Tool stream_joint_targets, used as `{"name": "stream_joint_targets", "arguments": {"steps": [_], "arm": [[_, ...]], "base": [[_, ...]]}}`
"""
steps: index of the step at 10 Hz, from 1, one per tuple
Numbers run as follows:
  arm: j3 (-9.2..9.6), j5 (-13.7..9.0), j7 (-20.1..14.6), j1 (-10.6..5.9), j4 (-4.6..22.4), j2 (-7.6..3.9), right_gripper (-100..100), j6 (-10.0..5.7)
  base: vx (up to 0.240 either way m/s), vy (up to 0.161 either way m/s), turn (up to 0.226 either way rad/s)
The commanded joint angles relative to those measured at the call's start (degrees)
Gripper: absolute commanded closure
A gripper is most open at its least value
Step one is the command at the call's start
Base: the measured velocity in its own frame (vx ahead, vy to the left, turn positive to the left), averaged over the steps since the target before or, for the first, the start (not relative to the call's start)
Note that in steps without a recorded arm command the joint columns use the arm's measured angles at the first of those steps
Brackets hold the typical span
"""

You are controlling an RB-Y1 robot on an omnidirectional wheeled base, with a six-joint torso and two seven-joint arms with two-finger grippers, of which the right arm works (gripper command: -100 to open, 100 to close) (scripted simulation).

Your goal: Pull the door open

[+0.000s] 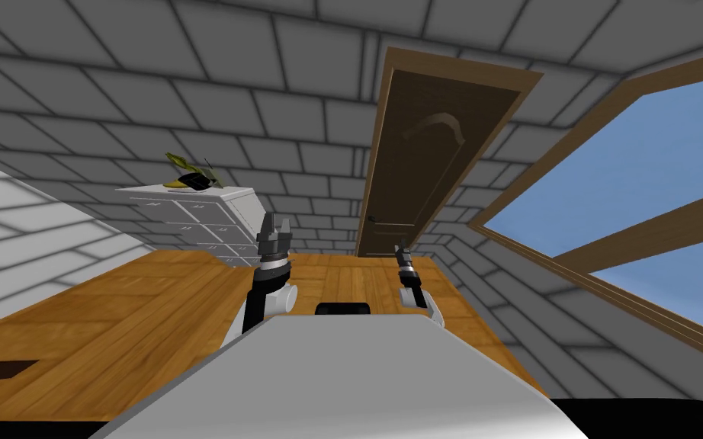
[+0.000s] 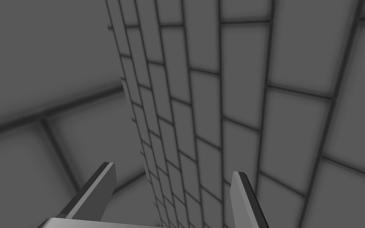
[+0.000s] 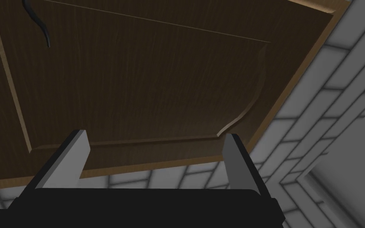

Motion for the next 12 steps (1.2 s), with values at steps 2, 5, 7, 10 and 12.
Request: {"name": "stream_joint_targets", "arguments": {"steps": [2,5,7,10,12], "arm": [[-0.23,0.70,-0.99,-1.10,3.25,-0.38,-100,-0.49],[-0.57,1.44,-2.08,-2.49,7.25,-0.90,-100,-1.17],[-0.79,1.92,-2.80,-3.40,9.87,-1.23,-100,-1.62],[-1.11,2.63,-3.84,-4.71,13.68,-1.71,-100,-2.27],[-1.31,3.08,-4.52,-5.57,16.15,-2.02,-100,-2.69]], "base": [[0.099,0.006,0.019],[0.100,-0.008,0.025],[0.100,-0.007,0.022],[0.094,-0.002,0.020],[0.109,-0.009,0.023]]}}
